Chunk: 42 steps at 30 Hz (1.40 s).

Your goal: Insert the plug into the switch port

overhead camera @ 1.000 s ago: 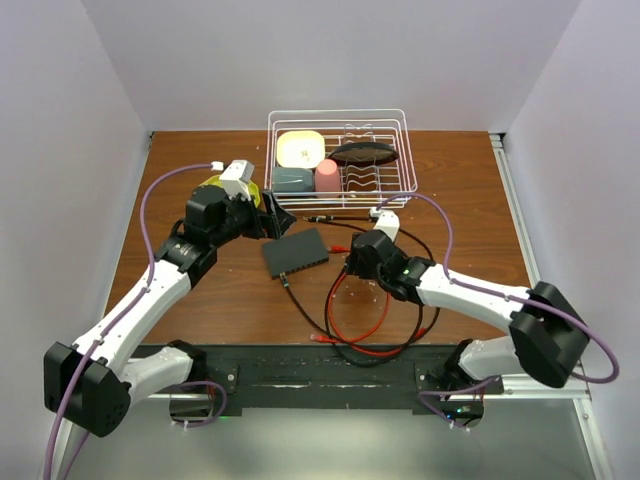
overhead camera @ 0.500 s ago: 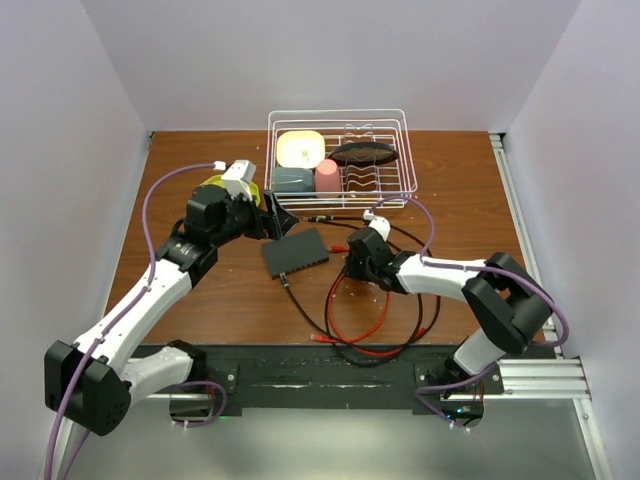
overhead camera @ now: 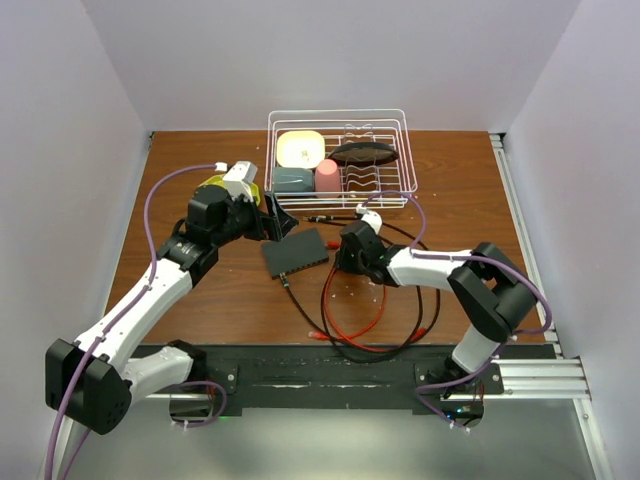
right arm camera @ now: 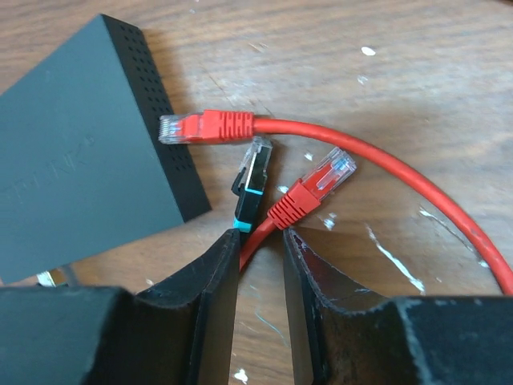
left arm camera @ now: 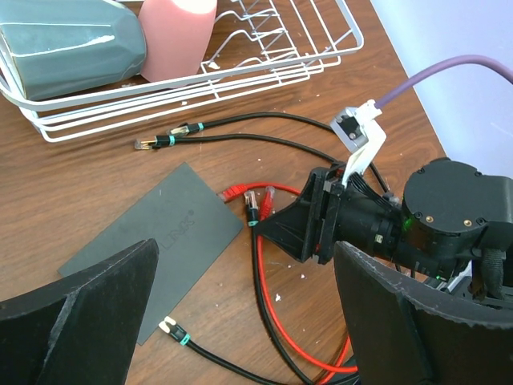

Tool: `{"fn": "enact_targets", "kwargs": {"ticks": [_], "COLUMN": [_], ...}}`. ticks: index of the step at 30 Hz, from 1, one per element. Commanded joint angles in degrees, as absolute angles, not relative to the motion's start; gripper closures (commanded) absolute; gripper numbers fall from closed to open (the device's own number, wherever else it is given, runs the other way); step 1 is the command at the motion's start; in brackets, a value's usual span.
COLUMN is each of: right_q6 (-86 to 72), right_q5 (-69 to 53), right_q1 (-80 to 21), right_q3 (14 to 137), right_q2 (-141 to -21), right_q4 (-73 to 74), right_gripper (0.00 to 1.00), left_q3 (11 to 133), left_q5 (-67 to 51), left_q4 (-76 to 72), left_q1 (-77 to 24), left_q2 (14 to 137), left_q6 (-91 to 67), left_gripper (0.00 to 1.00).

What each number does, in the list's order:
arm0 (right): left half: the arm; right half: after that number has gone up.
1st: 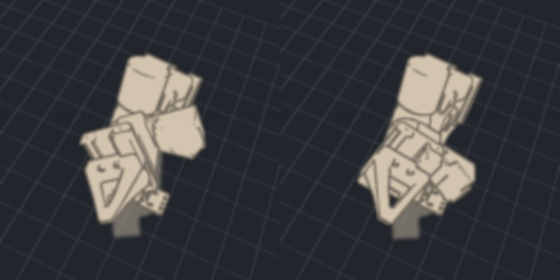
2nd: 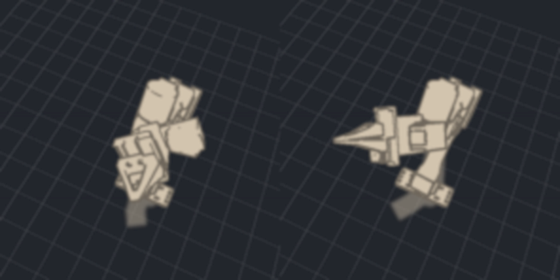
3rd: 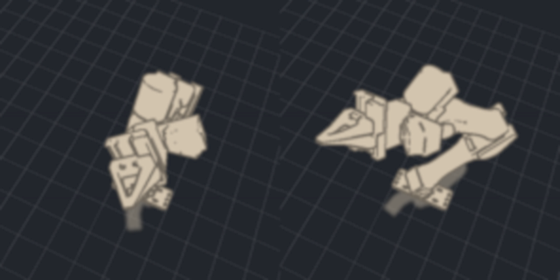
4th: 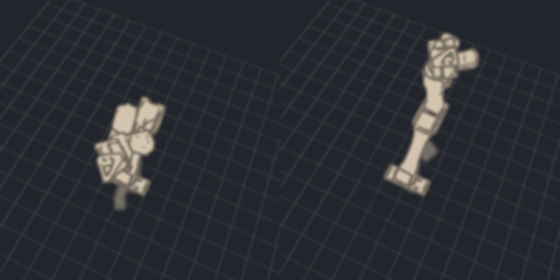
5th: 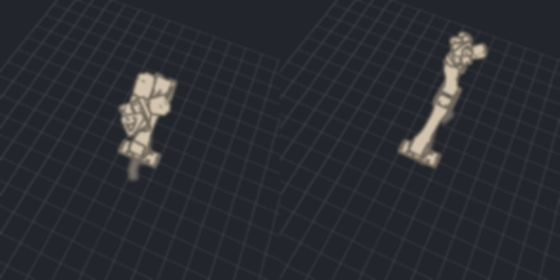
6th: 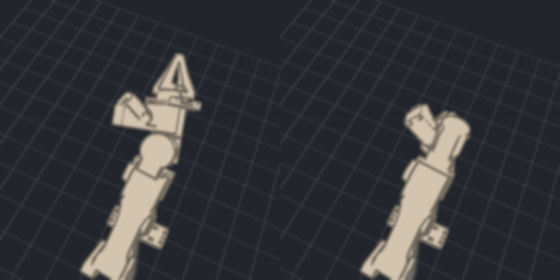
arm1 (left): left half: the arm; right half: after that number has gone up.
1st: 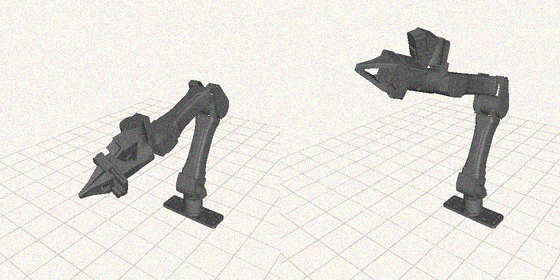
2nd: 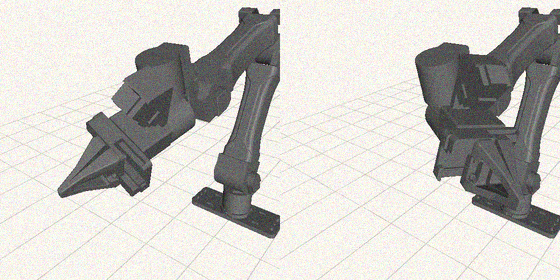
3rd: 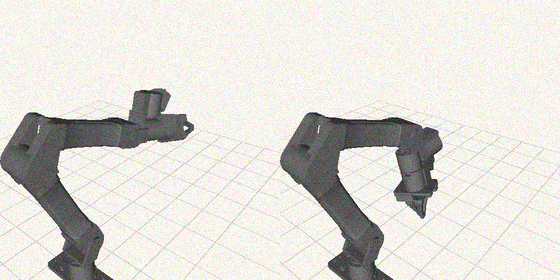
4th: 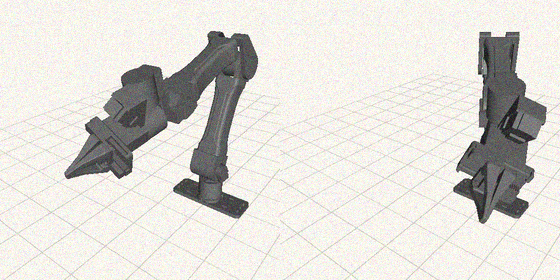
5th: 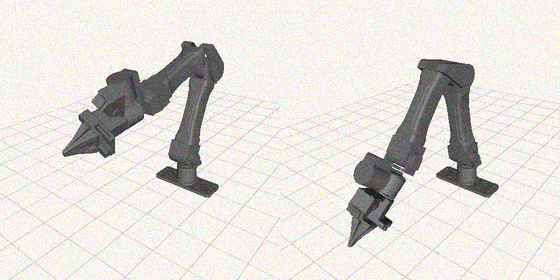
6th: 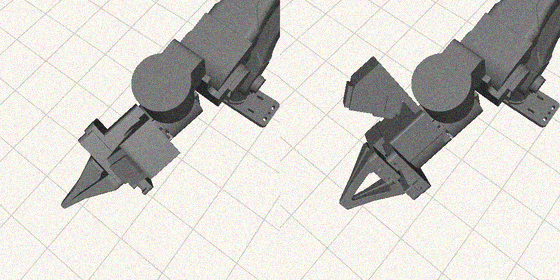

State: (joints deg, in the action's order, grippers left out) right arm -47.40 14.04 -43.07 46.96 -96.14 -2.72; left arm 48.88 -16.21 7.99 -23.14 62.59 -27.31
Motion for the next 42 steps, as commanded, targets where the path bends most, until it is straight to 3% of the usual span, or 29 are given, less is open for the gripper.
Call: {"fn": "enact_targets", "kwargs": {"ticks": [1,3,5,9,26,29,30,32,34,42], "right_q6": [-47.9,-46.9,-46.3,-45.7,-32.6,-34.4,-35.3,-36.6,-38.1,-41.2], "right_q5": [14.3,14.8,14.8,14.3,20.7,16.4,13.7,12.4,13.2,15.4], "right_q1": [-43.2,-43.1,-43.2,-43.2,-43.2,-43.2,-43.2,-43.2,-43.2,-43.1], "right_q3": [49.7,51.5,53.3,53.2,57.0,54.9,54.2,53.4,53.3,58.3], "right_q2": [-98.5,-100.6,-102.2,-103.6,-89.7,-89.3,-89.4,-90.0,-91.8,-100.7], "right_q4": [-1.2,-0.2,1.8,2.3,14.1,10.8,8.2,6.9,6.2,7.5], "right_gripper": [0.68,0.80,1.00,1.00,1.00,0.74,0.56,0.45,0.43,0.55], "left_q3": [50.4,50.6,50.7,51.0,50.1,50.8,51.1,50.5,50.1,50.4], "left_q5": [-16.3,-16.4,-16.3,-16.0,-15.6,-16.1,-15.6,-15.6,-16.0,-15.4], "left_q4": [7.0,7.4,7.5,8.1,6.8,7.8,8.0,7.1,6.8,7.6], "left_q1": [-22.9,-22.9,-23.0,-22.9,-23.0,-22.9,-22.9,-23.0,-22.9,-22.9], "left_q2": [62.3,62.5,62.4,62.4,63.5,64.2,64.2,63.9,64.0,63.5], "left_q6": [-26.1,-25.9,-25.8,-25.4,-25.7,-25.5,-25.3,-25.7,-25.8,-25.1], "left_gripper": [0.04,0.04,0.04,0.04,0.04,0.04,0.04,0.04,0.04,0.04]}}
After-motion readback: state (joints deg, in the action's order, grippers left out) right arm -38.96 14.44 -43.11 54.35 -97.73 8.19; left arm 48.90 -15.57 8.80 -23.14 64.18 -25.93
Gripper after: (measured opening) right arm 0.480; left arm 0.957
